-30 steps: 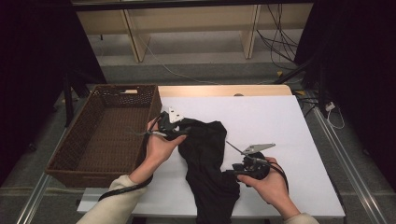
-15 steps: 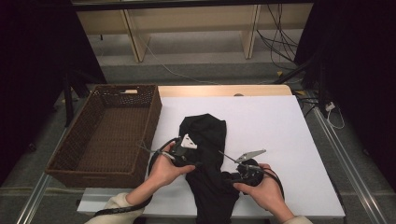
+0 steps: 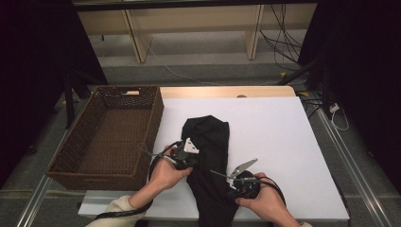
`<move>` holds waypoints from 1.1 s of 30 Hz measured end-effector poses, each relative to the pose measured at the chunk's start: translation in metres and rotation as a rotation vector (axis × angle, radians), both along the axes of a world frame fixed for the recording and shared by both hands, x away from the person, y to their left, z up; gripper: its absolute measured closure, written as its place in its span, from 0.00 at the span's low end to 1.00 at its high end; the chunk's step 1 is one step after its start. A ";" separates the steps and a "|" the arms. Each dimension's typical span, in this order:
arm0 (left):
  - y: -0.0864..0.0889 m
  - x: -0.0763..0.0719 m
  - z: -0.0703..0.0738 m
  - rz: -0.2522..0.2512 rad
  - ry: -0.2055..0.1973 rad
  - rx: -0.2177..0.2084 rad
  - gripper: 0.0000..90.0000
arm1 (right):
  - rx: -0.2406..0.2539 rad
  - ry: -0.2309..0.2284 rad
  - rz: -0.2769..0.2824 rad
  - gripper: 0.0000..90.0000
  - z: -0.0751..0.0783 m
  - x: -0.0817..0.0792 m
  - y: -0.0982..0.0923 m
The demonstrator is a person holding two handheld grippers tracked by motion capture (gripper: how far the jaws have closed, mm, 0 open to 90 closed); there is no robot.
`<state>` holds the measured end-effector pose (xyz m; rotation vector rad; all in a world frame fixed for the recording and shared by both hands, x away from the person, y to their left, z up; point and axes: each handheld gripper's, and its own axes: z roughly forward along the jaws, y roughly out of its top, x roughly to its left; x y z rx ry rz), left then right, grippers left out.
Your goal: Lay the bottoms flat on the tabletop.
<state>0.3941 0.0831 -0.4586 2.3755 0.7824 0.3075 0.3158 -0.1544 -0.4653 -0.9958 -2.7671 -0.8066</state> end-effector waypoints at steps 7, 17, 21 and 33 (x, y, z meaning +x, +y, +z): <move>-0.023 -0.011 0.012 -0.067 -0.031 -0.105 0.58 | 0.009 -0.045 -0.053 0.84 0.007 0.004 -0.005; -0.064 -0.026 -0.014 -0.150 0.041 -0.003 0.62 | 0.033 -0.116 -0.258 0.72 0.008 0.020 -0.029; -0.062 -0.027 -0.011 -0.127 0.033 0.015 0.89 | 0.040 -0.118 -0.277 0.71 0.007 0.022 -0.031; -0.030 -0.028 0.020 -0.069 0.017 -0.080 0.98 | 0.055 -0.138 -0.320 0.68 0.007 0.037 -0.033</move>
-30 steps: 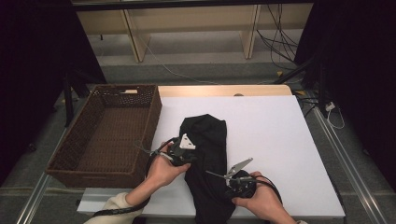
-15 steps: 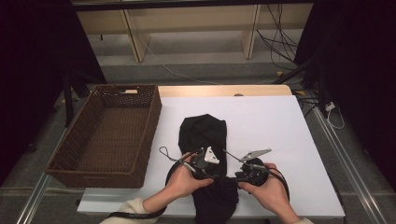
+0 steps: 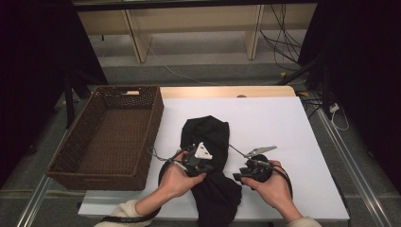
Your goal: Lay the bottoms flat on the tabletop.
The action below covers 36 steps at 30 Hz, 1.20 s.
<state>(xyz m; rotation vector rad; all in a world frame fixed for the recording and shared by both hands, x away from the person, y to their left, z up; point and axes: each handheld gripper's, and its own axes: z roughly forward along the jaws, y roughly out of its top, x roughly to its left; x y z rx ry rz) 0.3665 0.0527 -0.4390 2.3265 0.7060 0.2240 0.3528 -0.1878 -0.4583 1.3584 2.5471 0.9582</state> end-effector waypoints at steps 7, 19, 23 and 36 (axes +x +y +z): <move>0.013 0.002 0.000 0.007 0.027 -0.026 0.97 | 0.002 0.006 -0.024 0.65 -0.002 0.016 0.005; 0.009 0.002 -0.007 0.004 0.024 -0.010 0.89 | 0.029 0.037 0.085 0.76 0.006 -0.002 0.015; 0.010 0.003 -0.015 0.007 0.042 0.011 0.89 | 0.084 0.051 0.158 0.62 0.010 -0.014 0.012; 0.008 0.003 -0.007 0.028 0.002 -0.033 0.90 | -0.057 0.130 0.382 0.95 -0.001 -0.041 0.038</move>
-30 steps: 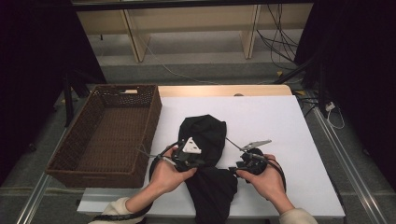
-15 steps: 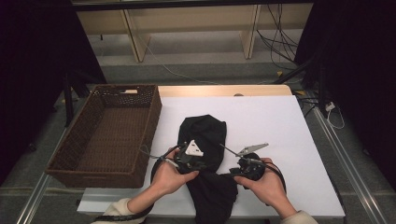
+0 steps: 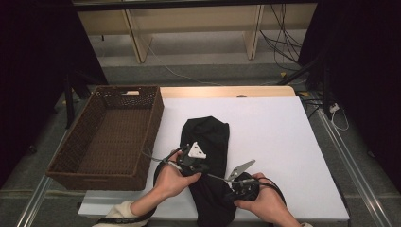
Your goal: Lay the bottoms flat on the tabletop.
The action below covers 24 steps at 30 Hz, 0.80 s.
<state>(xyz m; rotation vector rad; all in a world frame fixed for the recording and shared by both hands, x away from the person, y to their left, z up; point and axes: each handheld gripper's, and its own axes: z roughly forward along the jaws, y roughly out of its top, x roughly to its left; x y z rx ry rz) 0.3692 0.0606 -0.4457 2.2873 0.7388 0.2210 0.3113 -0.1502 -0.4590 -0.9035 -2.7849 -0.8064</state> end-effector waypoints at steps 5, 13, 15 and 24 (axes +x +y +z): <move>-0.013 -0.003 0.001 -0.054 -0.022 -0.026 0.69 | 0.028 0.030 0.027 0.95 0.001 -0.005 0.010; -0.043 -0.009 -0.016 -0.120 0.057 0.029 0.55 | 0.032 0.065 0.025 0.90 -0.003 -0.004 0.009; -0.048 -0.008 -0.017 -0.121 0.047 0.055 0.52 | 0.027 0.066 0.027 0.90 -0.004 -0.003 0.008; -0.061 -0.005 -0.032 -0.089 0.035 0.141 0.38 | 0.016 0.061 0.026 0.90 -0.007 -0.003 0.009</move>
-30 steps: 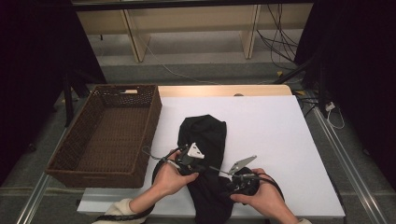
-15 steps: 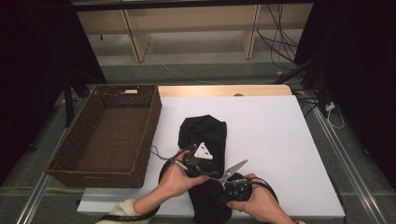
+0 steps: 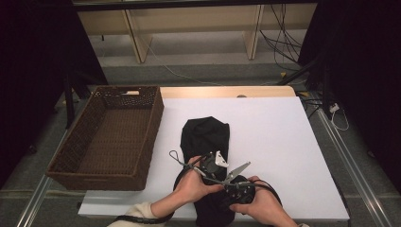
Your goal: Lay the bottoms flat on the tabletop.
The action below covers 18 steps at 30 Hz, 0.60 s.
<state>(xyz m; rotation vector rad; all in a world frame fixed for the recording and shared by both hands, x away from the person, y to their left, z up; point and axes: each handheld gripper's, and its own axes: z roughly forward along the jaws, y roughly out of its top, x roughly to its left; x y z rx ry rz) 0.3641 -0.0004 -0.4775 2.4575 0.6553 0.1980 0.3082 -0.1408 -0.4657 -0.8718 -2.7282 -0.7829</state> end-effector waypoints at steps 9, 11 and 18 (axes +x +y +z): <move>0.013 0.008 0.005 0.063 0.028 -0.040 0.92 | -0.002 0.000 -0.009 0.90 -0.001 0.000 0.001; 0.015 0.009 0.008 0.075 0.038 -0.072 0.95 | -0.003 0.000 -0.006 0.90 -0.001 0.000 0.001; 0.026 0.012 0.026 0.120 0.064 -0.181 0.95 | -0.002 0.000 -0.008 0.90 -0.002 0.001 0.000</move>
